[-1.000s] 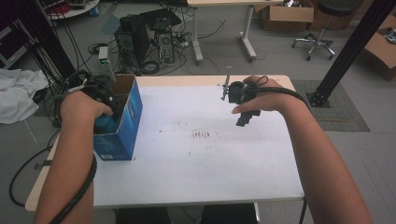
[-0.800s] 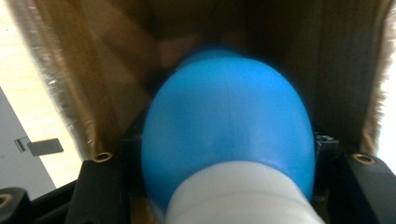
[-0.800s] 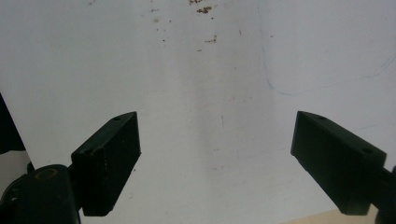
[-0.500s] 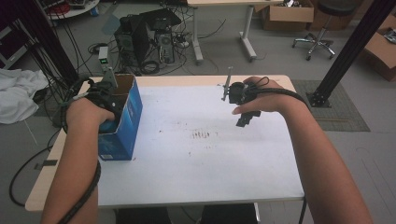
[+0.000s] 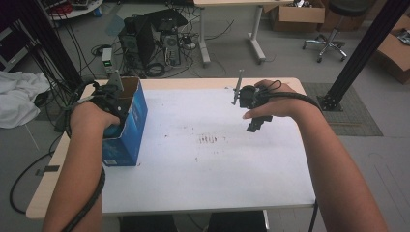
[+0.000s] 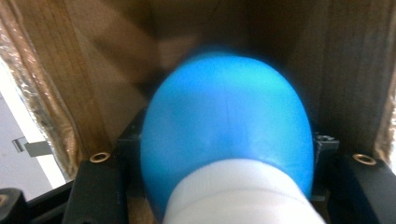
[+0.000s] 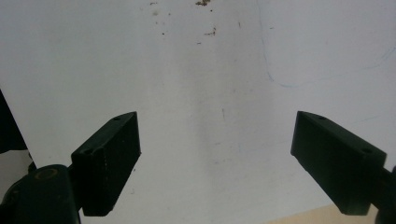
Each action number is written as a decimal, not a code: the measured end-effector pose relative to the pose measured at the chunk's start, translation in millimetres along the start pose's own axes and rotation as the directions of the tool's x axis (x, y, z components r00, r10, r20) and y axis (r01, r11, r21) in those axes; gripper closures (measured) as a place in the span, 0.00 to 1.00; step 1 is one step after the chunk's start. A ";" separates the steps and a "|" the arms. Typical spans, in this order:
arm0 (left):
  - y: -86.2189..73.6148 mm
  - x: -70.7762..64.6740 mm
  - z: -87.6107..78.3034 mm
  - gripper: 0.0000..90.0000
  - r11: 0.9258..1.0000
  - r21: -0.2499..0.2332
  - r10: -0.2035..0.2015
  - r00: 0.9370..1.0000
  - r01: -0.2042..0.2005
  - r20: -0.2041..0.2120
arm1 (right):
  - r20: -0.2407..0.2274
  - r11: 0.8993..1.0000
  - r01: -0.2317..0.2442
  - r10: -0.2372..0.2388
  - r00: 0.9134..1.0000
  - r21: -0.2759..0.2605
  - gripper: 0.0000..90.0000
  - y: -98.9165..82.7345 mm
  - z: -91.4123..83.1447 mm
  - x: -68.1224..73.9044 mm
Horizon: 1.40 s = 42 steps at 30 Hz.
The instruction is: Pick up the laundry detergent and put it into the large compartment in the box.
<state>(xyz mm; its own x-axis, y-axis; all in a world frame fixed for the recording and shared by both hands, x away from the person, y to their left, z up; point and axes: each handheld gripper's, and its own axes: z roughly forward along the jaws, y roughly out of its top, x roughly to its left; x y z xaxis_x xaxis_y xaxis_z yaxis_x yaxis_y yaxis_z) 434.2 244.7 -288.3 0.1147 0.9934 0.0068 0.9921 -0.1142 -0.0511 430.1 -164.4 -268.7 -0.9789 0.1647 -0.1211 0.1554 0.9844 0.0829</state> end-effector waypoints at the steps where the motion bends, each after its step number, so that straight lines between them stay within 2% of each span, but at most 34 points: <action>1: 0.0 0.0 0.0 0.41 1.000 0.000 0.000 1.000 0.000 0.000 | -0.001 1.000 -0.001 0.001 1.000 0.001 0.18 0.1 0.2 0.1; 4: -0.3 1.0 -1.8 0.41 1.000 -0.003 -0.009 1.000 0.009 -0.004 | -0.004 1.000 0.005 -0.005 1.000 0.004 0.18 0.4 0.9 0.4; 8: -1.3 1.0 -7.5 0.40 1.000 -0.027 0.010 1.000 -0.010 0.017 | -0.005 1.000 0.002 -0.002 1.000 0.009 0.18 0.6 1.4 0.5; 10: -2.2 1.1 -11.1 0.40 0.999 -0.041 0.010 1.000 -0.009 0.008 | -0.006 1.000 0.004 -0.004 1.000 0.014 0.18 1.1 2.0 0.5; 14: -3.8 2.3 -14.7 0.35 0.999 -0.048 0.000 1.000 0.001 0.018 | -0.005 1.000 0.005 -0.005 1.000 0.015 0.18 2.6 3.0 1.3; 25: -7.6 1.9 -22.5 0.28 0.999 -0.041 -0.016 1.000 0.016 0.002 | -0.005 1.000 0.008 -0.008 1.000 0.009 0.18 2.2 1.8 2.0; 28: -7.9 -0.4 -27.7 0.24 0.999 -0.032 -0.007 1.000 0.006 -0.007 | -0.003 1.000 0.007 -0.007 1.000 0.007 0.18 1.6 0.8 2.4; 32: -10.1 -5.0 -35.1 0.23 0.999 -0.050 0.008 1.000 -0.009 -0.016 | -0.003 1.000 0.006 -0.006 1.000 0.006 0.18 0.7 -0.1 1.9; 34: -11.2 -5.6 -36.5 0.20 0.999 -0.033 0.000 1.000 0.000 -0.013 | -0.003 1.000 0.006 -0.006 1.000 0.007 0.18 0.6 0.1 1.6; 42: -15.1 -7.7 -48.1 0.15 0.999 -0.050 0.010 1.000 -0.012 -0.028 | -0.004 1.000 0.010 -0.010 1.000 0.004 0.18 1.2 -0.5 1.7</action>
<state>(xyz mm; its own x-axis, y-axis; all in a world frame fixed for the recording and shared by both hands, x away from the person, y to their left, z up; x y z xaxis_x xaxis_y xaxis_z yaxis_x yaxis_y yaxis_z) 420.7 238.2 -239.5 0.1262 0.9914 0.0343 0.9920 -0.1262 -0.0007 428.6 -163.0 -268.4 -0.9809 0.1544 -0.1180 0.1459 0.9863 0.0776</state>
